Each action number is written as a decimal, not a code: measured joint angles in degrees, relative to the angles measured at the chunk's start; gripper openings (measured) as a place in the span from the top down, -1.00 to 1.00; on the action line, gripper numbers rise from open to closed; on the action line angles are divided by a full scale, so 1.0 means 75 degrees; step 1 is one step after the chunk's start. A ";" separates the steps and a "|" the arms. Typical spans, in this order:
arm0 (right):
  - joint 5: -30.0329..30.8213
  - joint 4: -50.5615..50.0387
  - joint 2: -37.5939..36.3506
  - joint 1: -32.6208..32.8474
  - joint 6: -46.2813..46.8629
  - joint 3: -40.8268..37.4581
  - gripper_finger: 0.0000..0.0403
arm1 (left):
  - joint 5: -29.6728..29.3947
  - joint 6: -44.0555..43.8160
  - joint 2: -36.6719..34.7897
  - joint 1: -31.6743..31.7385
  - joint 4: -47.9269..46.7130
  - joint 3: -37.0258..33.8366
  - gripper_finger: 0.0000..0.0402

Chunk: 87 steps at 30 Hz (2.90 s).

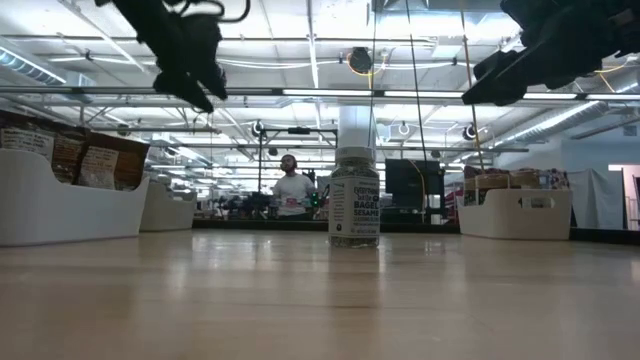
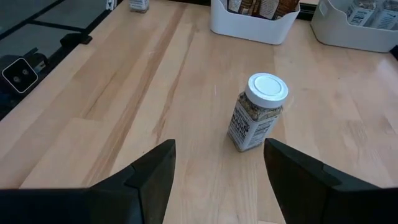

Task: Sort spices by type
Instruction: Put the white seasoning bottle into the gray bin

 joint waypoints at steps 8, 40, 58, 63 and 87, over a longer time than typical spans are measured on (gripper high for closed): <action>0.0000 0.0000 0.0002 0.0000 -0.0003 0.0000 -0.12 | -0.0052 -0.1466 0.0184 -0.2633 -0.0429 0.0777 -0.41; -0.0032 0.0446 0.0000 0.0000 0.0202 0.0000 -0.12 | 0.2197 -0.6965 0.4885 -0.8985 -0.5773 0.4377 -0.41; -0.0026 0.0440 0.0000 0.0000 -0.0026 0.0000 -0.12 | 0.2384 -0.7148 0.5286 -1.0580 -0.4862 0.4374 -0.41; -0.0026 0.0438 0.0000 0.0003 -0.0026 0.0000 -0.12 | 0.2146 -0.7134 0.5440 -1.0773 -0.4754 0.4374 -0.41; -0.0023 0.0440 0.0000 0.0000 -0.0115 0.0000 -0.12 | 0.2820 -0.6750 0.6158 -1.0861 -0.4474 0.3632 -0.41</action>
